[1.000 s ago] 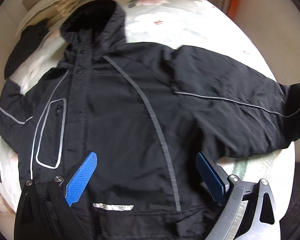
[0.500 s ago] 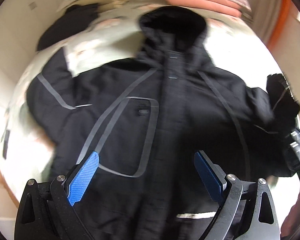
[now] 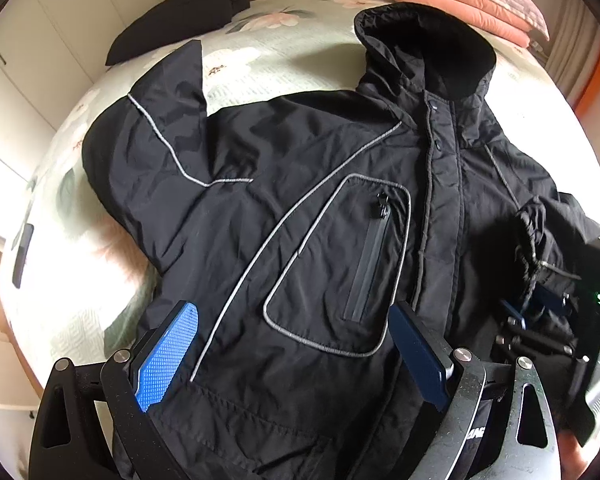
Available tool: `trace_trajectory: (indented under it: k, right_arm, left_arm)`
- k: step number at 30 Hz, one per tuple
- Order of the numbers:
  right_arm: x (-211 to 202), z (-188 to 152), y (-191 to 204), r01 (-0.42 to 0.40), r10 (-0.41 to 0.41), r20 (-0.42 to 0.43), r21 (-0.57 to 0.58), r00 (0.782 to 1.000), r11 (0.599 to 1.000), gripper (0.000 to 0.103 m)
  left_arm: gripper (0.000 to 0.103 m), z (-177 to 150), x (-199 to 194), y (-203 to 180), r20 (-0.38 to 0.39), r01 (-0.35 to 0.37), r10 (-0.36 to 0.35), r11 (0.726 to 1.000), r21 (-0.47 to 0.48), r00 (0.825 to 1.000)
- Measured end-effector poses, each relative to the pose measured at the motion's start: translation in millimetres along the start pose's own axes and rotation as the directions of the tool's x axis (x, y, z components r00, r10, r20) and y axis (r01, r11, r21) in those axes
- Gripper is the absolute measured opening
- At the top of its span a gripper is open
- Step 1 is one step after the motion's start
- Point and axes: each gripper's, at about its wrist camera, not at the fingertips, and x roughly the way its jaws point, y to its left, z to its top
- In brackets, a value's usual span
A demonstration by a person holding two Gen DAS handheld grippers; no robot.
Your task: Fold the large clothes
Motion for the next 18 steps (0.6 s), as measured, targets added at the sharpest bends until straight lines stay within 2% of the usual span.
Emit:
trace_trajectory:
  k: [4,6,9,10,11,12,13,14,15,16,18]
  right_arm:
    - [-30,-4,-28,-0.166,0.167,-0.012,0.086,0.986,0.982,0.064]
    - [-52,-11,-49,-0.216,0.217,0.002,0.132,0.976,0.967,0.065]
    - [-81,-15,-76,-0.226,0.226,0.024,0.194,0.974,0.955,0.067]
    - [-89,-19,-76,-0.203,0.2,0.035,0.198,0.979,0.959,0.067]
    - [-100,-25,-87,-0.131,0.124,0.048,0.208,0.991,0.969,0.067]
    - [-101,-29,-100,-0.08,0.069,0.057,0.231,0.996,0.97,0.067]
    - [-95,-30,-113,-0.058,0.044,0.058,0.253,0.997,0.966,0.062]
    - [-86,-33,-128,-0.046,0.035,0.043,0.281,0.998,0.959,0.052]
    - [-74,-35,-142,-0.03,0.027,0.015,0.31,1.0,0.95,0.046]
    - [-63,-38,-152,-0.016,0.017,-0.001,0.329,1.0,0.944,0.044]
    - [-42,-43,-164,0.008,-0.003,-0.015,0.341,1.0,0.94,0.042]
  left_arm:
    - [0.096,12,-5,-7,0.002,0.092,-0.092,0.996,0.018,0.996]
    - [0.096,16,-8,-15,0.008,0.129,-0.129,0.991,0.04,0.992]
    - [0.096,22,-11,-41,0.009,0.193,-0.195,0.976,0.099,0.981]
    - [0.096,24,-9,-51,-0.007,0.23,-0.231,0.966,0.12,0.973]
    - [0.096,25,-6,-62,-0.028,0.274,-0.273,0.952,0.137,0.962]
    - [0.096,26,-1,-74,-0.053,0.317,-0.312,0.937,0.149,0.949]
    - [0.096,27,5,-88,-0.086,0.358,-0.348,0.92,0.163,0.934]
    - [0.096,28,14,-104,-0.127,0.413,-0.396,0.894,0.173,0.91]
    - [0.096,28,20,-114,-0.149,0.45,-0.429,0.876,0.172,0.891]
    - [0.096,28,32,-129,-0.19,0.513,-0.484,0.843,0.158,0.854]
    - [0.096,29,50,-142,-0.243,0.593,-0.556,0.797,0.113,0.795]
